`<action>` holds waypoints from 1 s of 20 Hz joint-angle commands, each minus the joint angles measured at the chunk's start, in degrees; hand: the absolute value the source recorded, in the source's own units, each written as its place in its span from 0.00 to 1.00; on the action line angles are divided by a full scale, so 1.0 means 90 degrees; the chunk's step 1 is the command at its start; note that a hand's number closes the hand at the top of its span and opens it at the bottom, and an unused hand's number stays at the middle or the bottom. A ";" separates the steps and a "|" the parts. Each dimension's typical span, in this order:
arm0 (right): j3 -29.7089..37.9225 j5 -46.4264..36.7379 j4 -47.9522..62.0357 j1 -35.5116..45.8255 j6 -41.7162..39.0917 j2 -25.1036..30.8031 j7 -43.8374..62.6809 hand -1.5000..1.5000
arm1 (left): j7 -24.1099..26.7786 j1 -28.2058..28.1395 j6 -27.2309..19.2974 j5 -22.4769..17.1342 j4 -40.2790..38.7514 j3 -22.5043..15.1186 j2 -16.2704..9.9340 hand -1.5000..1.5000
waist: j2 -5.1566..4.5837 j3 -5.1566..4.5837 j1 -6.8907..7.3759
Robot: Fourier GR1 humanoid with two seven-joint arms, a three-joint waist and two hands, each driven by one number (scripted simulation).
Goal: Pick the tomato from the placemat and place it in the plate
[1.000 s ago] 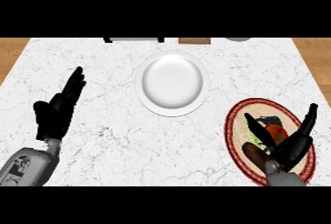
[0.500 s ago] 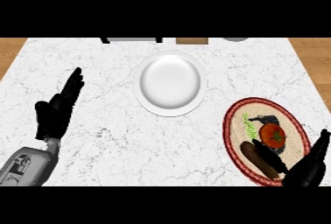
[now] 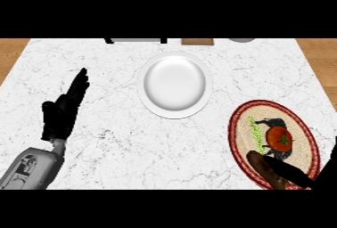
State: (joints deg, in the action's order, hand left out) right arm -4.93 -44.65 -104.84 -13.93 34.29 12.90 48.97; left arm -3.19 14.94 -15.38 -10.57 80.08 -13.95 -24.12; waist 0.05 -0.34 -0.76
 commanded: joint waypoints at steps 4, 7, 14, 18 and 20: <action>0.0168 -0.0321 -0.1312 0.0199 -0.1612 0.0141 0.1530 0.00 | -0.0160 0.0154 0.0000 0.0367 -0.0075 0.0004 0.0441 0.50 | 0.0000 0.0035 0.0045; 0.0480 0.0025 -0.0706 0.0902 -0.1821 0.0110 0.1513 0.00 | 0.0377 -0.0189 0.0428 0.0319 -0.0307 0.0381 0.0224 0.50 | -0.0007 0.0035 0.0082; 0.0746 0.0604 0.0528 0.0982 -0.1974 0.0078 0.0823 0.00 | 0.0094 0.0191 0.0835 0.0282 -0.0340 0.0693 0.0243 0.50 | -0.0008 0.0039 0.0073; 0.0739 0.0495 0.1029 0.1319 -0.1992 -0.0132 0.0800 0.00 | 0.0095 -0.0178 0.0771 0.0548 -0.0009 0.0836 0.0317 0.50 | -0.0006 0.0038 0.0095; 0.0766 0.0453 0.1339 0.1384 -0.1910 -0.0199 0.0514 0.00 | 0.0058 0.0280 0.0869 0.0684 -0.0541 0.0906 0.0605 0.50 | -0.0011 0.0038 0.0071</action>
State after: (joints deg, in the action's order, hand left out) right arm 0.60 -41.34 -98.08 -4.02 17.89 11.59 55.71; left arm -3.94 15.83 -9.19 -5.62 78.76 -7.80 -19.99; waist 0.00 0.00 -0.04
